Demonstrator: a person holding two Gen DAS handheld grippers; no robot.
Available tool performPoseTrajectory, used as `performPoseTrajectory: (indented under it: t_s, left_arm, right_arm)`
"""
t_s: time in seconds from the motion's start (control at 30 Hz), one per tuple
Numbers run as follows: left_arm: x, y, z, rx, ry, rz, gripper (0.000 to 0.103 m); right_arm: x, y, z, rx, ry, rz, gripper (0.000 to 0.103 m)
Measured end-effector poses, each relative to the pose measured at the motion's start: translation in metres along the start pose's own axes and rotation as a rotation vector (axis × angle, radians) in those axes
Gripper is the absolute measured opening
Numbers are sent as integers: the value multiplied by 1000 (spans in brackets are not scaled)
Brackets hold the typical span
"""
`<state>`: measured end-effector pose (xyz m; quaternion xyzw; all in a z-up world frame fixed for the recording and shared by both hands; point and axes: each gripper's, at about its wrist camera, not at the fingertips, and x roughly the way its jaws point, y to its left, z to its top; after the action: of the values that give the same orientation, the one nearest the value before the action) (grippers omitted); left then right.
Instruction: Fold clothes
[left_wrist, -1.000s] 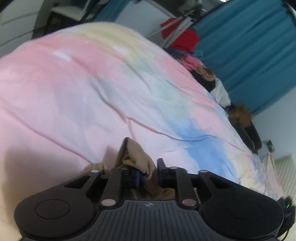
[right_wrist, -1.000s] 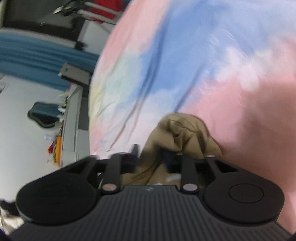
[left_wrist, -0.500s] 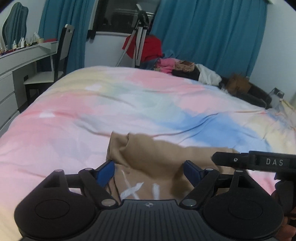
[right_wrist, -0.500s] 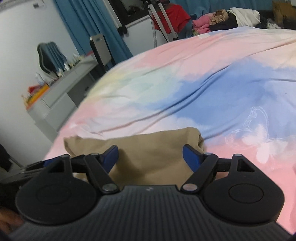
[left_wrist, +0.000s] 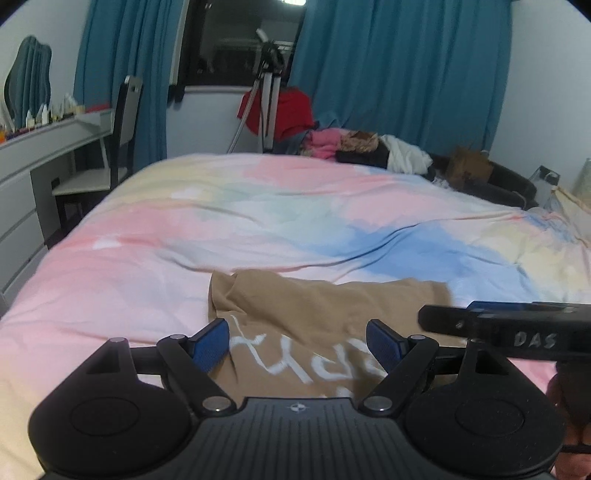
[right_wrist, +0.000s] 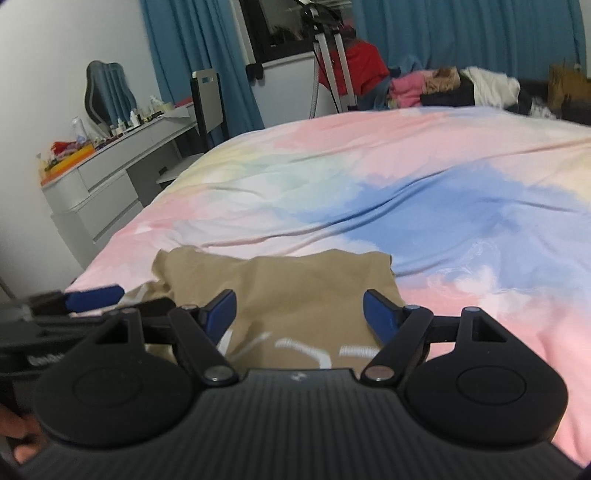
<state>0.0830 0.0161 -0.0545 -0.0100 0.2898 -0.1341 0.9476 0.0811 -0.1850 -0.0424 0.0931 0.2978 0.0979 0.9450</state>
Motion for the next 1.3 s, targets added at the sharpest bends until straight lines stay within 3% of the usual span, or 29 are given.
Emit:
performPoseTrajectory:
  t_s: [0.2,0.43,0.57,0.77,0.9,1.03,1.17,1.3]
  left_arm:
    - [-29,-11,-11,21,-11,10,83]
    - [-2,-5,-29,-15,108,72,84]
    - [1,0,-31,-38,123,74,85]
    - [-32,-3,-21,-104,129,42,85]
    - [-59,8,-22,-311,113,-64,86]
    - [-55,12,-32,-431,201,-134,86]
    - [-41,12,-46,-530,312,-146,84]
    - [-23,25,-59,-618,332,-148,84]
  right_arm:
    - [-15,4,-12,-24,-5,-25,77]
    - [16,-16,-30,79,73,-54,79]
    - [16,-13,-30,65,67,-61,79]
    - [17,-13,-30,67,67,-61,79]
    - [18,-14,-30,69,72,-63,79]
    - [20,-13,-28,77,76,-70,79]
    - [20,-13,-28,86,76,-73,79]
    - [21,-11,-28,84,77,-82,79]
